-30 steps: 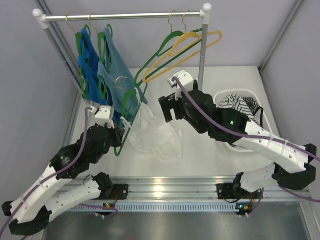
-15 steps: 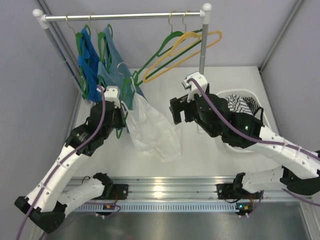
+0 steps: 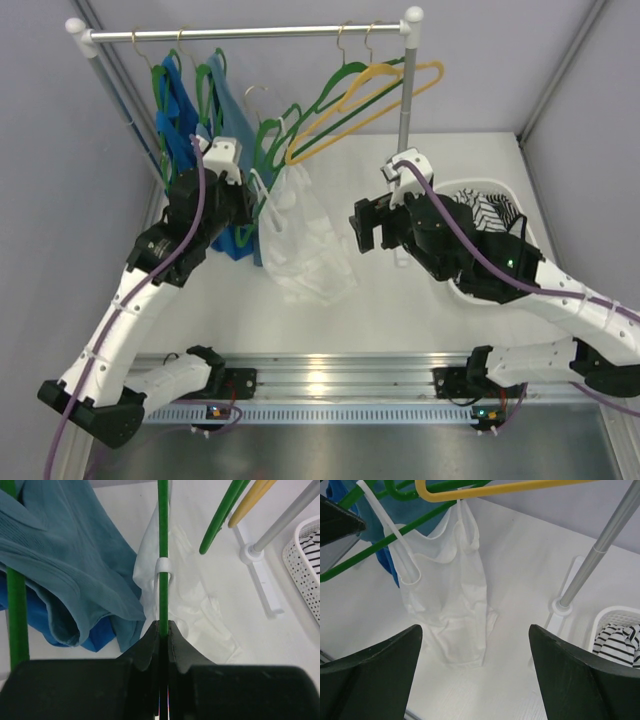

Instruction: Place the tank top on the hanger

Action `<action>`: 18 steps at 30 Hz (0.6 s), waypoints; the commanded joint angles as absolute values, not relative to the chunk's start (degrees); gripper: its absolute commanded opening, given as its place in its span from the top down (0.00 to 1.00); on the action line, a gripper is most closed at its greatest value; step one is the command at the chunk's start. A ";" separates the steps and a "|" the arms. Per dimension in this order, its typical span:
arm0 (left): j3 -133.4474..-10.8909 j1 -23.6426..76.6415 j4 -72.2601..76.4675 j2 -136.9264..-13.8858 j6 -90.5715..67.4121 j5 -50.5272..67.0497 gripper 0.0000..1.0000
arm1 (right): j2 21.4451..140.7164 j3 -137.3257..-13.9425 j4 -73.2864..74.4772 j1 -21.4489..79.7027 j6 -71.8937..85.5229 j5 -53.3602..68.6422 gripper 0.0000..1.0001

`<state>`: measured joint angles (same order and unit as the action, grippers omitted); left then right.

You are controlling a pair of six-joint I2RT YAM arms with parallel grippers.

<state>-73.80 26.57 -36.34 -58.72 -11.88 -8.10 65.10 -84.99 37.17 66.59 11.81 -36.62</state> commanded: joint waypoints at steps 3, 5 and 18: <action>-79.98 25.93 -31.64 -59.24 -10.46 -8.35 1.00 | 62.76 -84.38 36.56 66.09 12.48 -37.88 0.13; -81.56 25.93 -32.08 -59.41 -10.02 -8.70 1.00 | 62.58 -84.11 36.65 66.18 12.39 -37.97 0.13; -94.30 25.93 -36.74 -64.68 -8.00 -13.01 1.00 | 61.88 -83.23 36.12 66.09 12.57 -37.53 0.13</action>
<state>-90.24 26.24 -38.22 -63.53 -9.37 -10.79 63.16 -82.89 37.47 66.59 12.19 -36.62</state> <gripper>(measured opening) 0.087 0.872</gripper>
